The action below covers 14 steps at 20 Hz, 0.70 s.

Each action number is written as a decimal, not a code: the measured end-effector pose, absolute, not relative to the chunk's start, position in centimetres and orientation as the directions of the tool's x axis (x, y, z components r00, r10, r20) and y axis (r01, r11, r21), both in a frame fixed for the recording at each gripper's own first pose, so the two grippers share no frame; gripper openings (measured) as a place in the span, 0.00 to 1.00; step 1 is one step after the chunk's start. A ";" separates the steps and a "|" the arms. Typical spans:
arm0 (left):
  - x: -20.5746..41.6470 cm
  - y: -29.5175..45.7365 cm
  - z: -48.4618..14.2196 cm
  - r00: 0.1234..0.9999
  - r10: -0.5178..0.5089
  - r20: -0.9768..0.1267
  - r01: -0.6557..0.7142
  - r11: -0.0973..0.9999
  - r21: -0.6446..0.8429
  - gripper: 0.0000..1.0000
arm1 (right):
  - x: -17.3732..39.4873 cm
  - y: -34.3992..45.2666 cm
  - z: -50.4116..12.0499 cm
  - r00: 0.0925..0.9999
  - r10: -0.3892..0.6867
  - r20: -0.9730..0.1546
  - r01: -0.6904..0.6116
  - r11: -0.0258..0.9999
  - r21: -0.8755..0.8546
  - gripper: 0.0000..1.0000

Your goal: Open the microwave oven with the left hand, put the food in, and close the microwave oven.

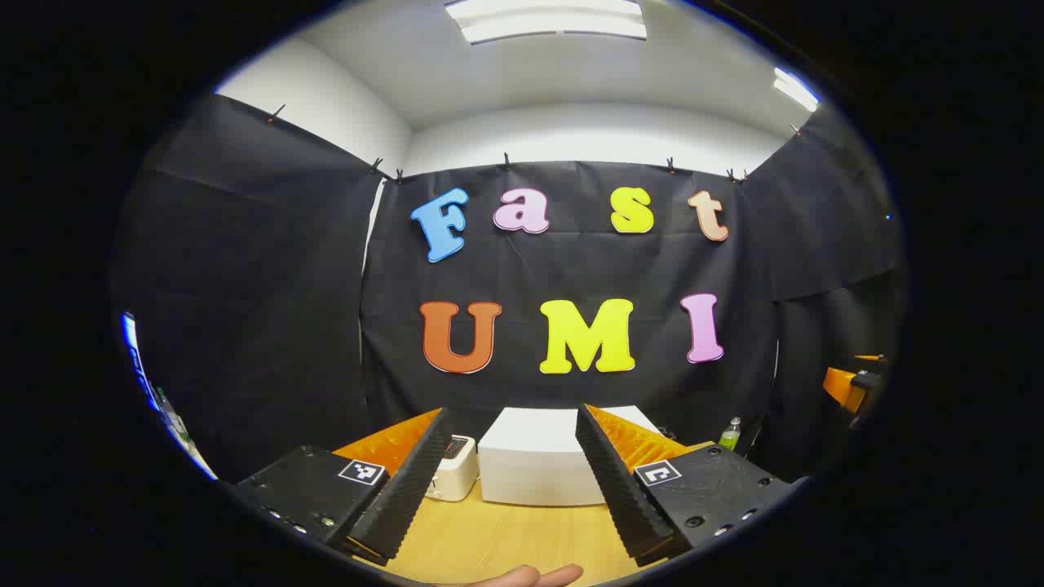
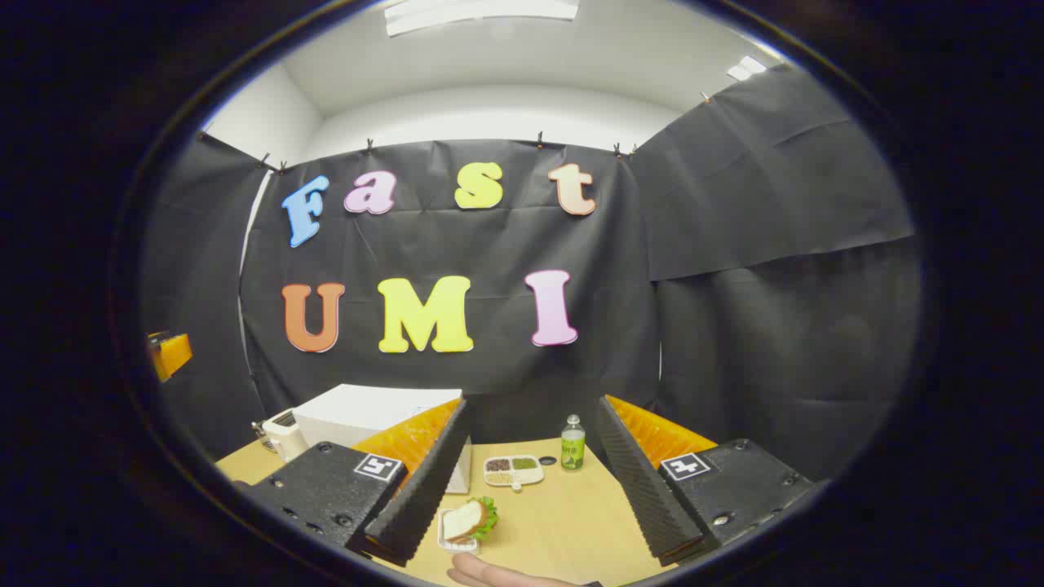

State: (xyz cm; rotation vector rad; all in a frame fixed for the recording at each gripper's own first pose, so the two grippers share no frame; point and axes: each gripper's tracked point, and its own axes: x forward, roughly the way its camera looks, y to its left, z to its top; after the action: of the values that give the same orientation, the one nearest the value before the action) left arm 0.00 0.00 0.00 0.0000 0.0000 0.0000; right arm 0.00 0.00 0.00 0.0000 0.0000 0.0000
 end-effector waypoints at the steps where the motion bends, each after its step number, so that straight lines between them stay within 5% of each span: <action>1: -0.3 0.3 0.5 1.000 0.008 0.016 -0.008 1.000 0.012 0.95 | 0.1 0.2 0.0 1.000 0.005 -0.001 -0.005 1.000 0.002 0.92; 9: -1.0 -0.4 1.4 0.999 -0.042 0.025 0.042 0.999 0.008 0.95 | 0.4 0.1 0.3 1.000 0.023 -0.017 -0.023 1.000 0.011 0.93; 10: -0.8 -0.5 1.0 0.999 -0.042 0.021 0.042 0.999 0.007 0.95 | 0.4 0.0 0.4 1.000 0.022 -0.017 -0.022 1.000 0.010 1.00; 11: -0.7 -0.8 0.9 0.998 -0.055 0.016 0.055 0.998 0.002 0.95 | 0.4 0.0 0.4 1.000 0.023 -0.017 -0.023 1.000 0.008 0.93; 14: 0.2 -1.0 0.5 0.998 -0.064 0.001 0.064 0.998 -0.025 0.95 | 0.4 -0.3 0.7 1.000 0.021 -0.007 -0.021 1.000 0.006 0.92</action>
State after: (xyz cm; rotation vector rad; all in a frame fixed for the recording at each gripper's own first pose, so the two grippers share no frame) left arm 0.23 -1.01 0.47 -0.0249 -0.0005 -0.0644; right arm 0.39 -0.31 0.67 0.0055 0.0070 0.0213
